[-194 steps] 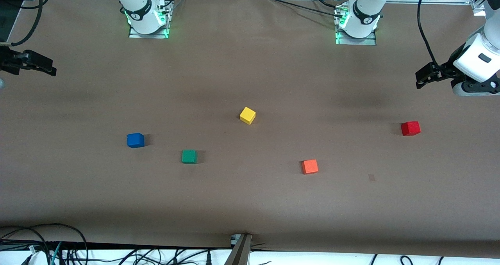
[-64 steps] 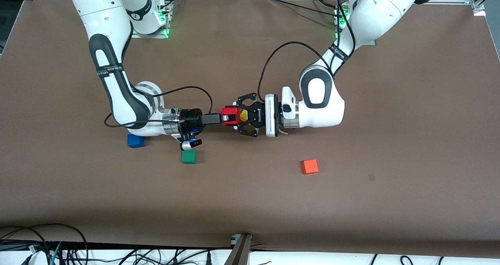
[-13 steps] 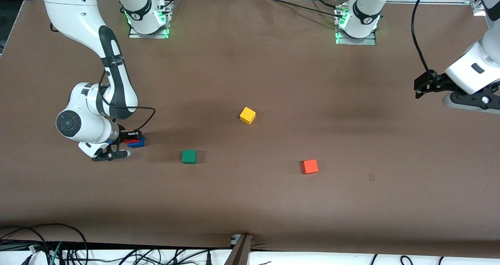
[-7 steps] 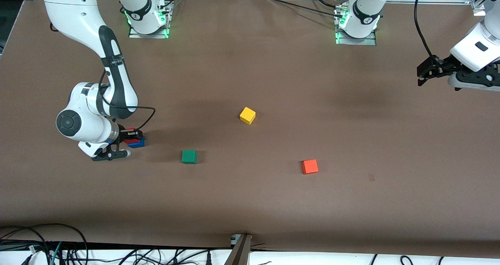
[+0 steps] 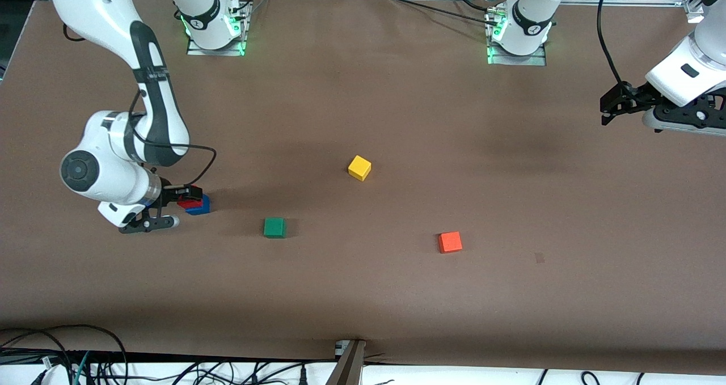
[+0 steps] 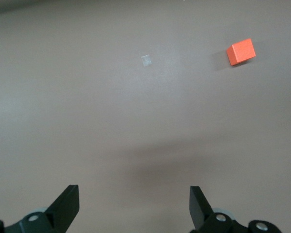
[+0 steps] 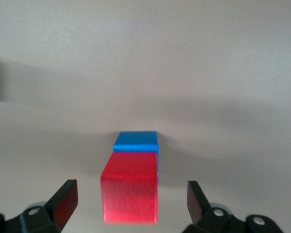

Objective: Pass red block to right arm, stack on blue

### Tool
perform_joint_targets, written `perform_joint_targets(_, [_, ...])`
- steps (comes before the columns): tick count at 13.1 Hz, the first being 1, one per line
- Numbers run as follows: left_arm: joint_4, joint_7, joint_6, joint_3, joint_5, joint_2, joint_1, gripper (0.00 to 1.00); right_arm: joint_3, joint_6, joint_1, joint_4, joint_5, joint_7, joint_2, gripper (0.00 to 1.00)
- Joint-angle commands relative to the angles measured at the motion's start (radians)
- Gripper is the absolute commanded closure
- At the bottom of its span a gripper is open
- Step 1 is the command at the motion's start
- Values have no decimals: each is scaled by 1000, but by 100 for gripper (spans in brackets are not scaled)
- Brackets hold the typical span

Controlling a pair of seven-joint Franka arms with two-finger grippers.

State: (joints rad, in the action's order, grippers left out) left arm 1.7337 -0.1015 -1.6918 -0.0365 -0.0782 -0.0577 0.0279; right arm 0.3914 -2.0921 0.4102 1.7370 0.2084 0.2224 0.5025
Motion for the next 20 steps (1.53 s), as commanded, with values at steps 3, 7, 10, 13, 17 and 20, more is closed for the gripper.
perform_joint_targets(3, [-5, 0, 7, -11, 12, -7, -13, 0, 67, 323, 5, -222, -30, -3, -35, 0])
perform_joint_targets(7, [-10, 0, 24, -11, 12, -8, -13, 0, 96, 550, -2, -381, -37, -12, -35, 0])
perform_joint_targets(10, [-22, -1, 31, -13, 12, -7, -7, 0, 115, 679, -5, -488, -30, -20, -39, 0])
perform_joint_targets(13, [-23, -1, 31, -13, 12, -7, -3, 0, 96, 721, -10, -511, -38, -118, -86, 0])
perform_joint_targets(17, [-23, -1, 31, -13, 12, -7, -2, 0, -182, 728, -212, -415, -134, -259, -220, 0])
perform_joint_targets(20, [-23, -1, 31, -13, 12, -8, -3, 0, -351, 715, -329, -277, -169, -385, -366, 0])
